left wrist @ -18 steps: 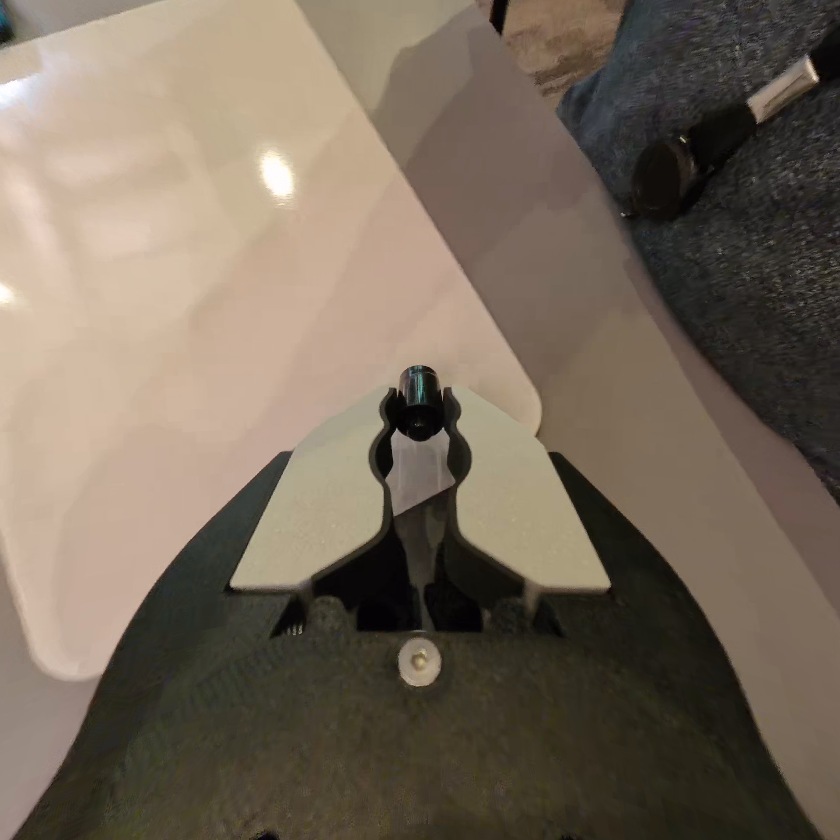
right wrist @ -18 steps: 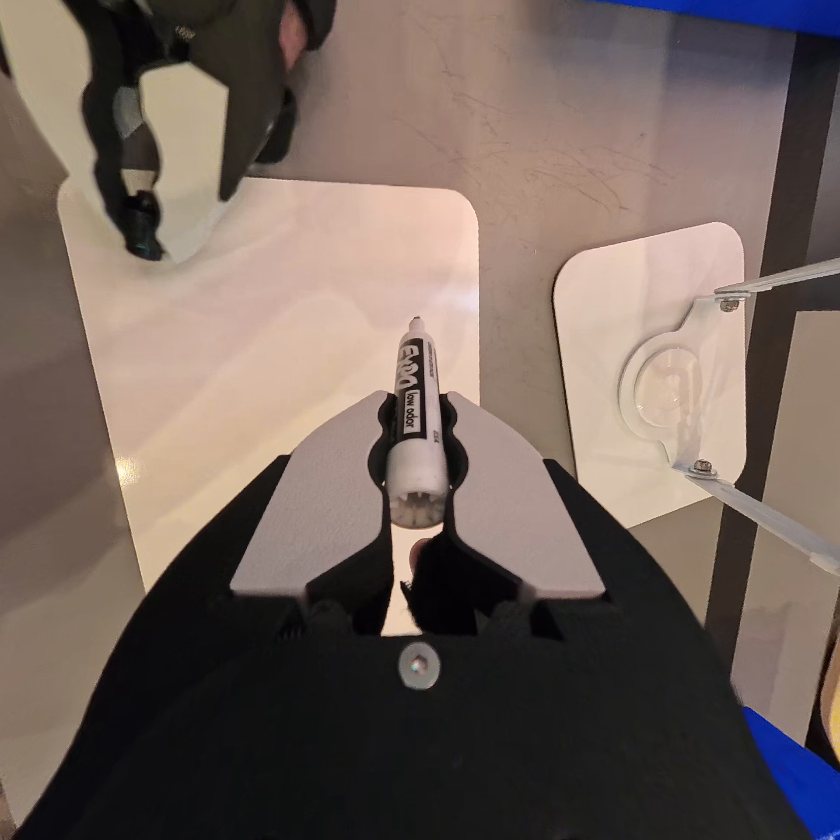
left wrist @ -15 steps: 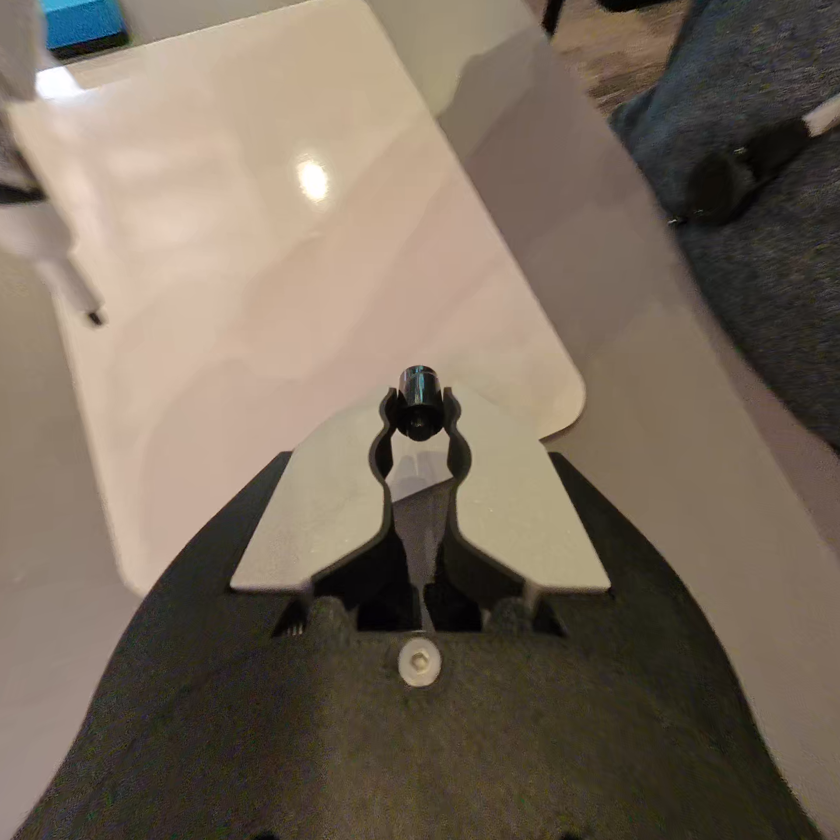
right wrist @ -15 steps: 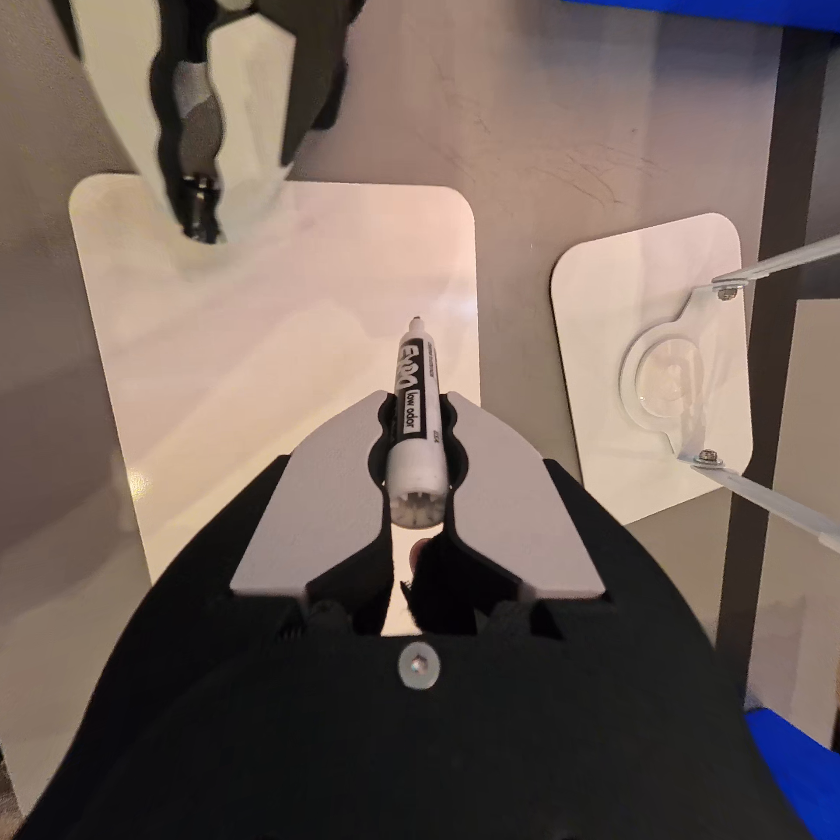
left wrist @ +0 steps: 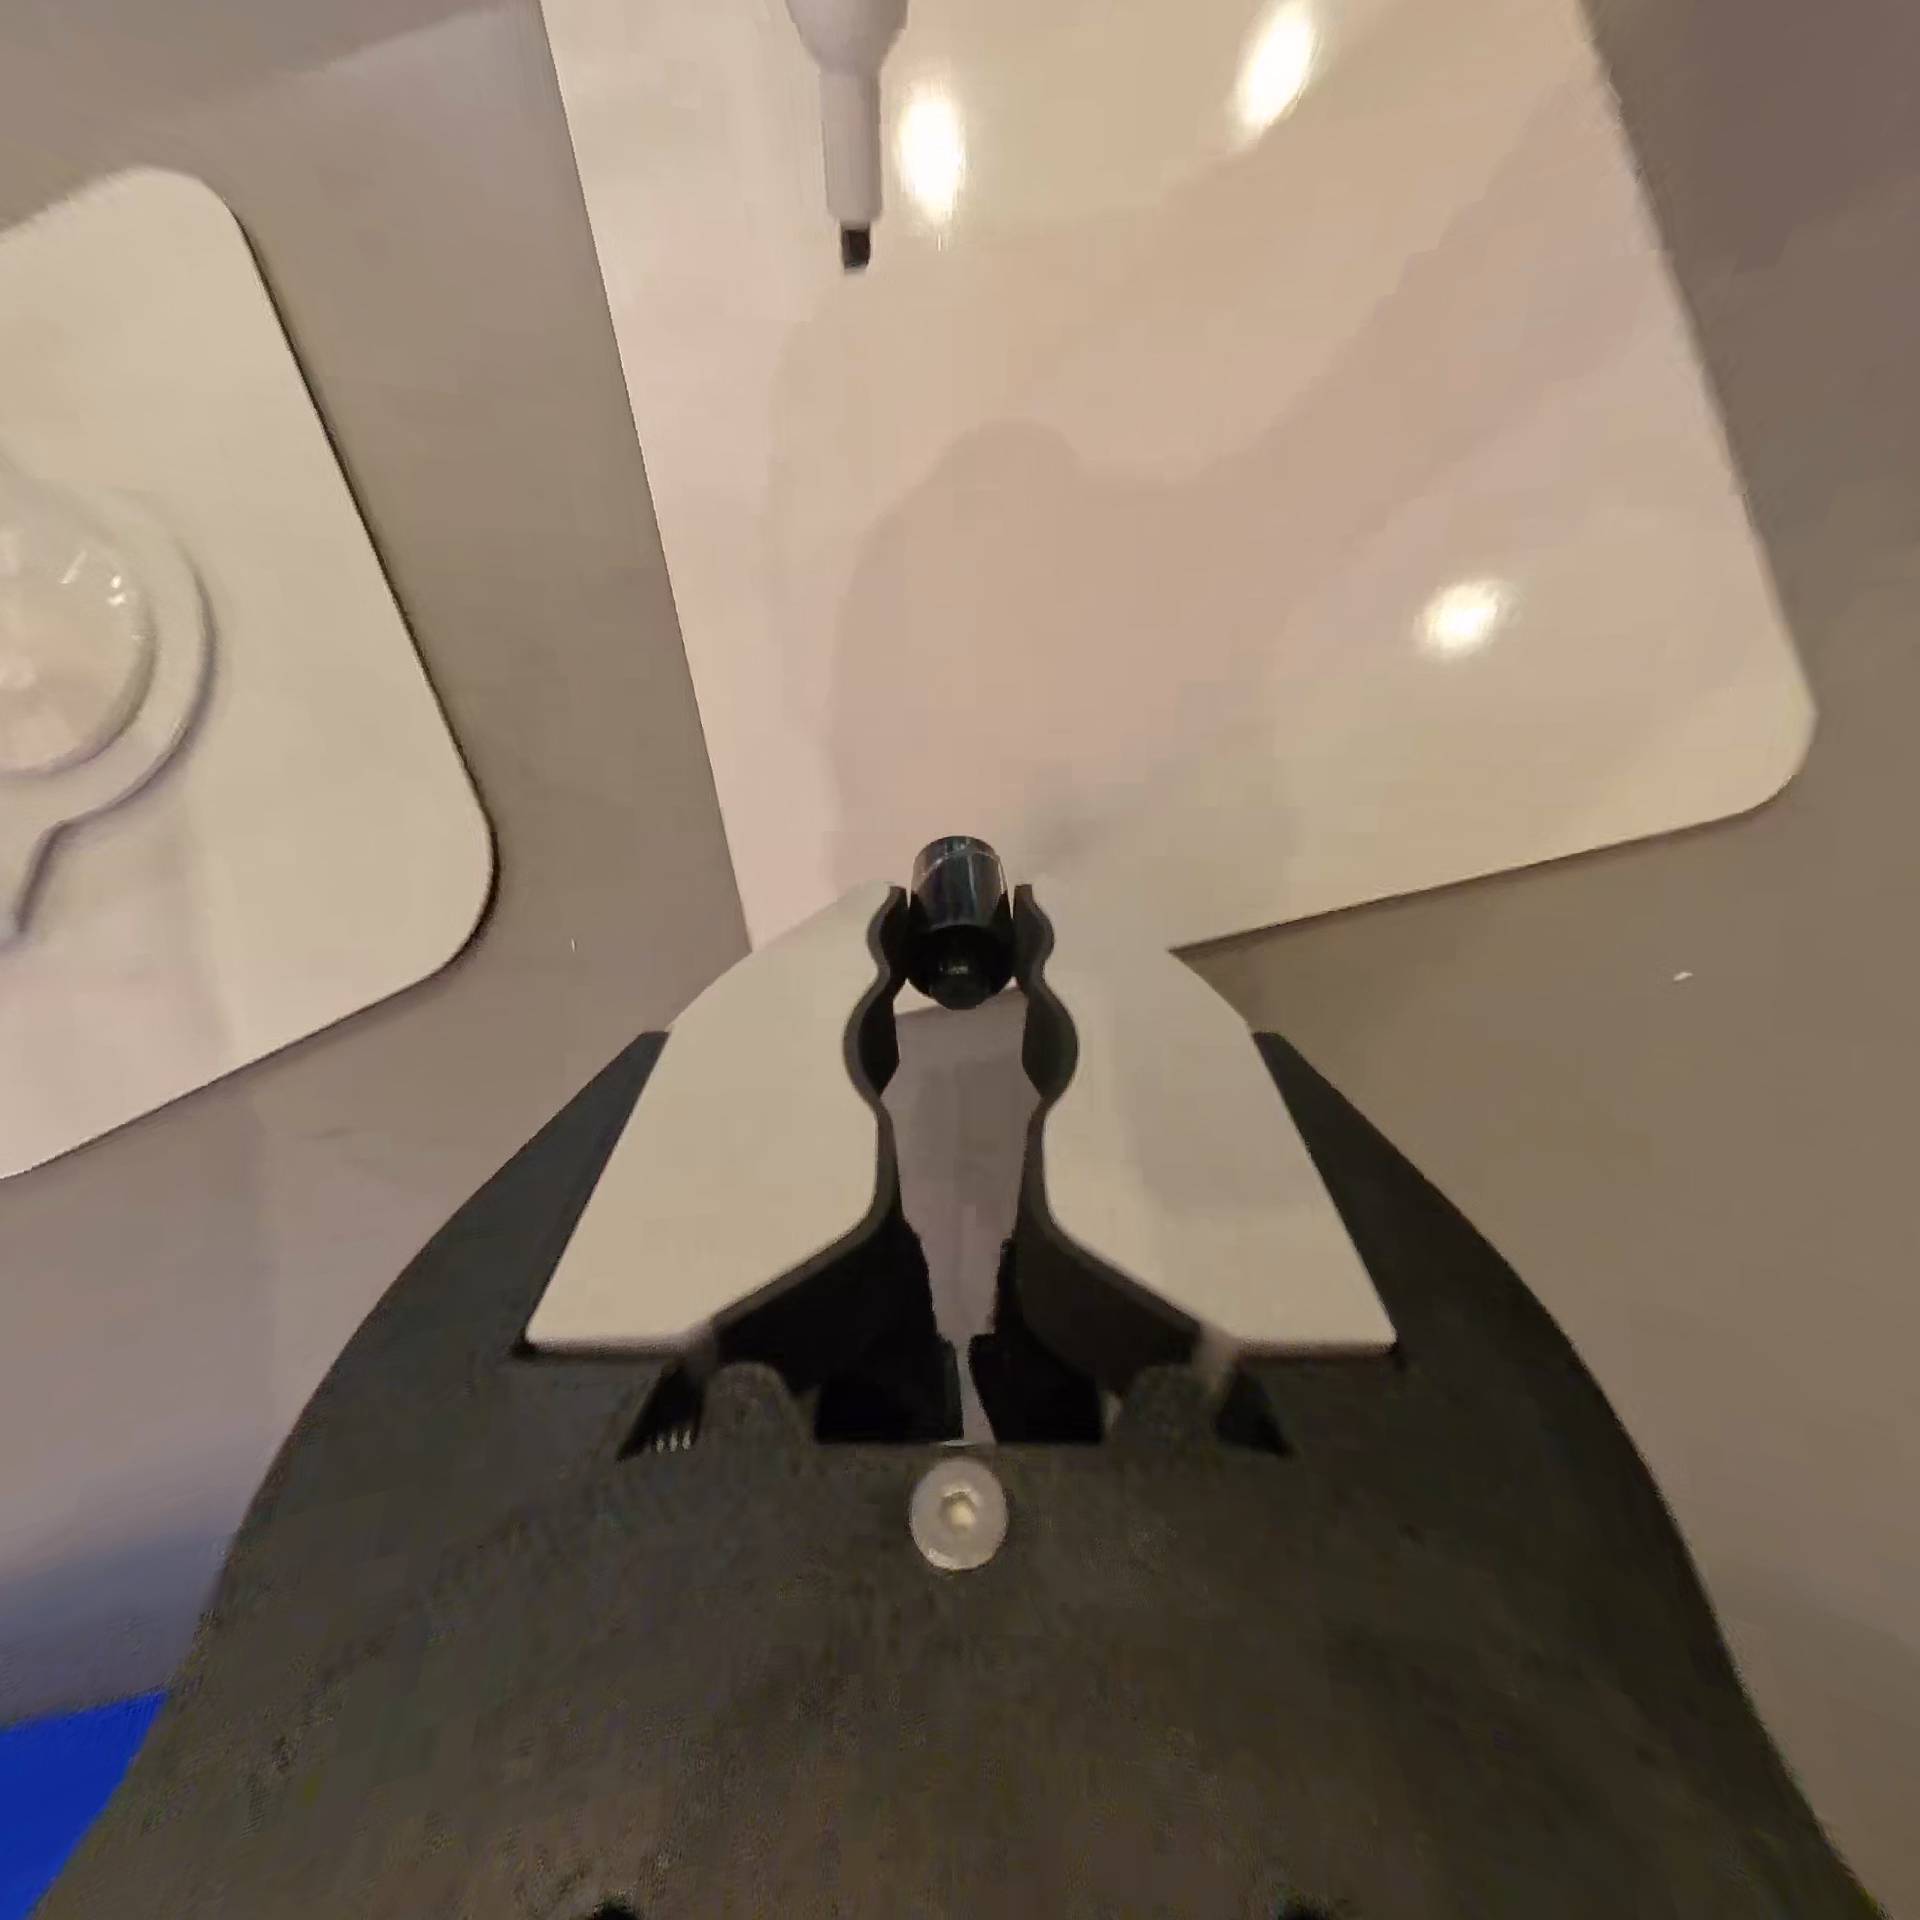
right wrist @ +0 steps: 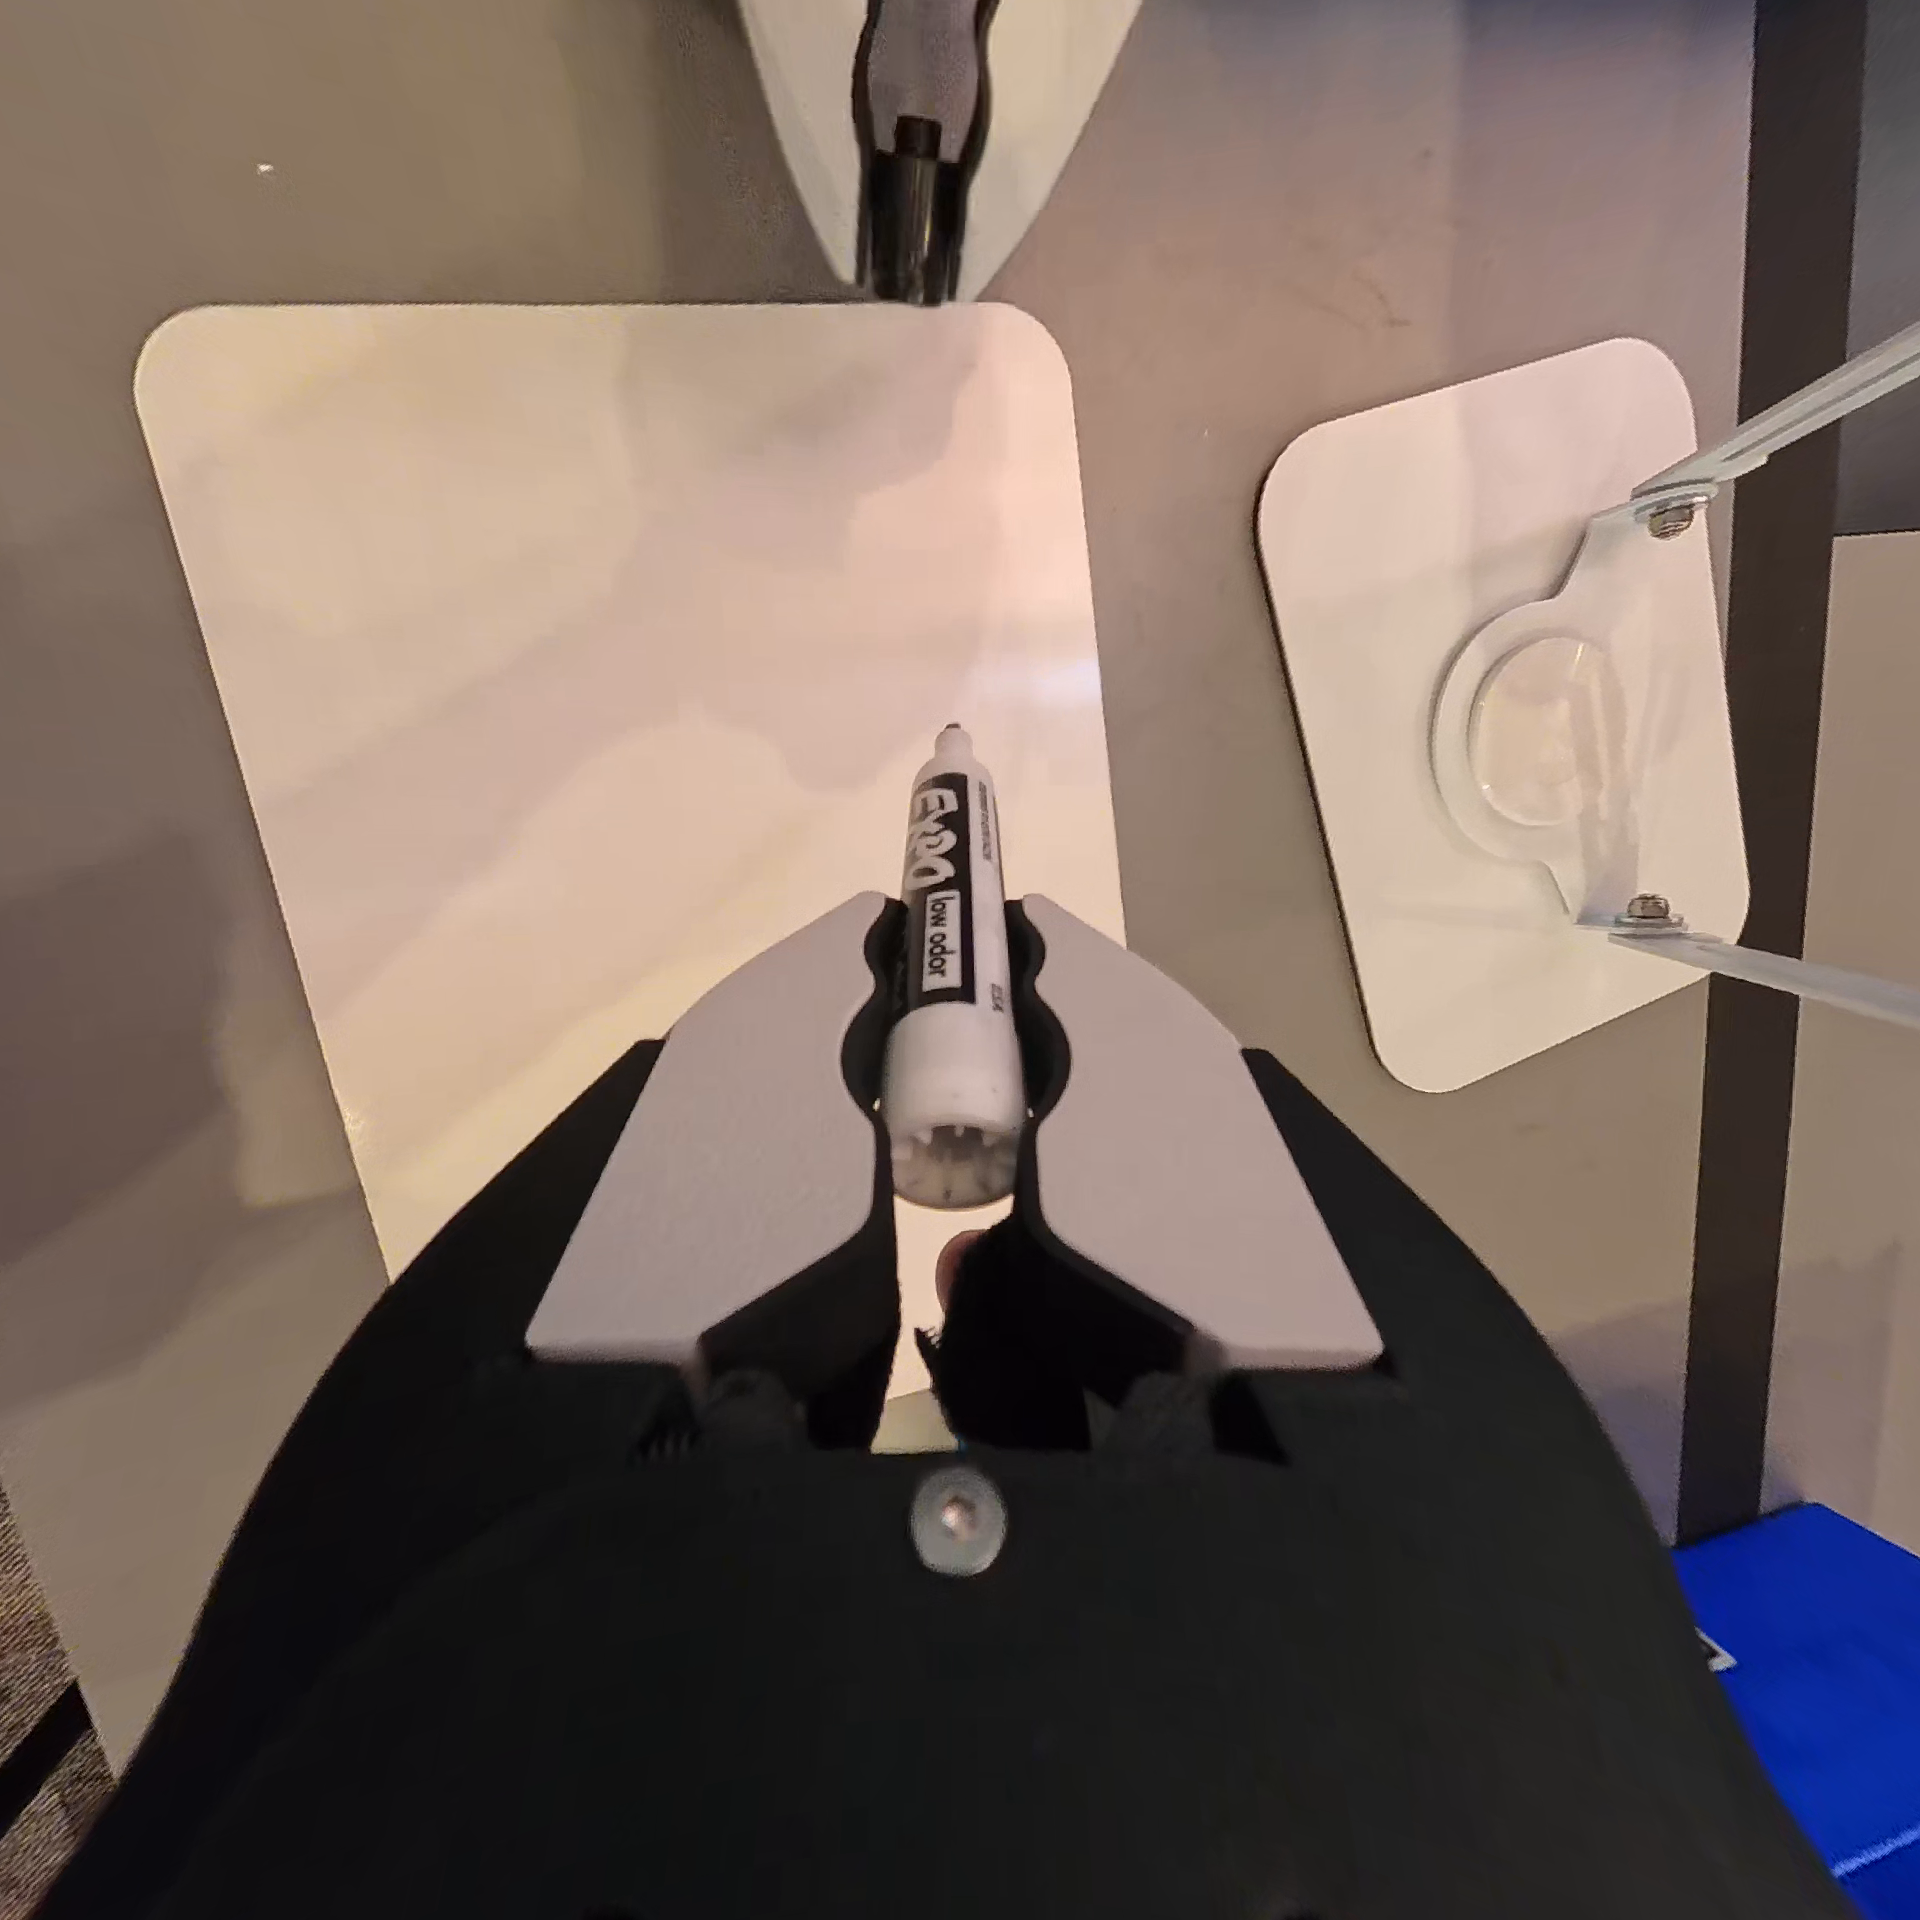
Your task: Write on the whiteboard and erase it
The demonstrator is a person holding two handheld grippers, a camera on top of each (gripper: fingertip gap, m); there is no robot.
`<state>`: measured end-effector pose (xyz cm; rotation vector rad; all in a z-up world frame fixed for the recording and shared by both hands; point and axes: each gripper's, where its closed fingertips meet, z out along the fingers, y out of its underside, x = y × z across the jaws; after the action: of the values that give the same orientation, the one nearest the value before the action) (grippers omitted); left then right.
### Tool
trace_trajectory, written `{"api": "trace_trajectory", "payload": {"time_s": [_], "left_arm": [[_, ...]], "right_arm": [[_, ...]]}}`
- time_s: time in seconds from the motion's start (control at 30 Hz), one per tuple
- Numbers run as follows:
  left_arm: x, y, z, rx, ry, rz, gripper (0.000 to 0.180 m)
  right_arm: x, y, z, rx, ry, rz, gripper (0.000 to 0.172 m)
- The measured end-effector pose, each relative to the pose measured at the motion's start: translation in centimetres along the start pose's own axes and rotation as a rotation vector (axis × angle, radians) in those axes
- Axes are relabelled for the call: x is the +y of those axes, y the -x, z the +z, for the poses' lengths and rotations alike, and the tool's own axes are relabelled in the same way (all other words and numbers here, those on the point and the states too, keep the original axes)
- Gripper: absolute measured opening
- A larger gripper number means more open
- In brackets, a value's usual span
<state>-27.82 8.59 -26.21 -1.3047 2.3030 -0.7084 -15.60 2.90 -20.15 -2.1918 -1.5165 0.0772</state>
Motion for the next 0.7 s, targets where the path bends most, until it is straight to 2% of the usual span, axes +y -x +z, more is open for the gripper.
{"api": "trace_trajectory", "payload": {"time_s": [0.2,0.37,0.5,0.7], "left_arm": [[1.6,1.9,0.4,-0.053,0.213,0.051,0.02],[2.1,2.1,0.7,-0.025,0.348,0.055,0.02],[3.6,2.2,1.5,0.004,0.47,0.047,0.02],[3.6,1.9,1.9,0.019,0.521,0.054,0.02]], "right_arm": [[0.3,0.0,-0.2,0.005,0.008,0.001,0.021],[0.3,0.2,-0.1,-0.001,0.005,-0.001,0.021],[0.4,0.2,0.2,-0.003,0.007,0.0,0.021],[0.6,0.3,0.3,-0.008,-0.005,0.006,0.021]]}}
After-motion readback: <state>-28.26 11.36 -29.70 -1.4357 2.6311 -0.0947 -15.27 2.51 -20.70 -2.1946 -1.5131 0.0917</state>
